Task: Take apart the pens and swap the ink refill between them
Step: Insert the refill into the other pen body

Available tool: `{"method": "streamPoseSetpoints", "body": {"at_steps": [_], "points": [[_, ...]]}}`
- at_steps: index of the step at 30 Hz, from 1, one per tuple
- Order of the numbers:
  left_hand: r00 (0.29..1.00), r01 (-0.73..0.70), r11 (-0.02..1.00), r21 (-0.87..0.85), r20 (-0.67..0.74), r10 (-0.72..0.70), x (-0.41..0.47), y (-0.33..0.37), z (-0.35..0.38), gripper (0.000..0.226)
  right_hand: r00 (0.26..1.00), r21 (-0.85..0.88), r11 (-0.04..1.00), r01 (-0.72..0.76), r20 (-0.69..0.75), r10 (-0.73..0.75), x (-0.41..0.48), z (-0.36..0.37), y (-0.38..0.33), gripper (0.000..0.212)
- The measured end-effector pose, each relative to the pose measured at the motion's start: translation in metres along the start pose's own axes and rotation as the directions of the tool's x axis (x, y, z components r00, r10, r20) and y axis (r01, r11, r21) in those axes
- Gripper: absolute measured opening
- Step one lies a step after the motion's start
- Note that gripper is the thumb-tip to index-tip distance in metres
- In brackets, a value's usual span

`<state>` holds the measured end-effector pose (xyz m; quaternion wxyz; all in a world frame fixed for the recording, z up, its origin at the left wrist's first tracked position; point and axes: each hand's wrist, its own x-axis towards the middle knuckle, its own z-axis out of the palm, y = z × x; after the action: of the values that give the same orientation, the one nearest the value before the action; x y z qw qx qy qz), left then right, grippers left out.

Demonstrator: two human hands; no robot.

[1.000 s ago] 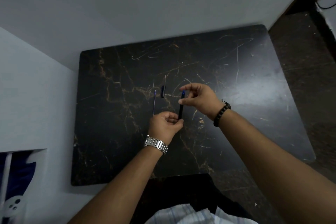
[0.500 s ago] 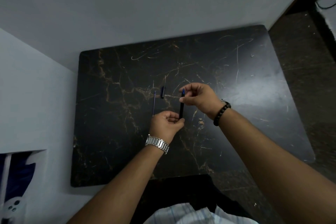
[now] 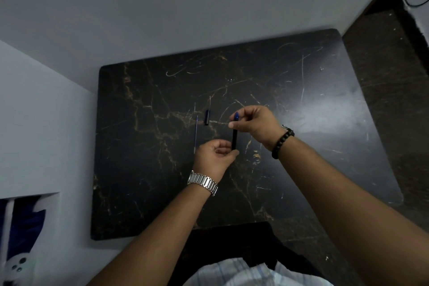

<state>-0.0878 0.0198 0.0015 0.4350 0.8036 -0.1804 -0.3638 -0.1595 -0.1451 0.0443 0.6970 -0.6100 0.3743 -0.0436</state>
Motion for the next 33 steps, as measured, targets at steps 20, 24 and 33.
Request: {"method": "streamPoseSetpoints", "body": {"at_steps": [20, 24, 33], "points": [[0.989, 0.055, 0.997, -0.059, 0.140, -0.046, 0.010, -0.002, 0.004, 0.028, 0.963, -0.001, 0.996, -0.088, 0.255, 0.085, 0.009, -0.021, -0.002, 0.030], [0.990, 0.058, 0.995, -0.079, 0.134, -0.047, 0.011, 0.003, 0.003, 0.029, 0.972, 0.054, 0.997, -0.058, 0.231, 0.044, 0.008, -0.020, -0.004, 0.026], [0.989, 0.047, 0.992, -0.116, 0.144, -0.030, 0.010, 0.007, 0.004, 0.026, 0.981, 0.119, 0.991, -0.065, 0.188, 0.042, 0.011, -0.016, -0.003, 0.018]]}}
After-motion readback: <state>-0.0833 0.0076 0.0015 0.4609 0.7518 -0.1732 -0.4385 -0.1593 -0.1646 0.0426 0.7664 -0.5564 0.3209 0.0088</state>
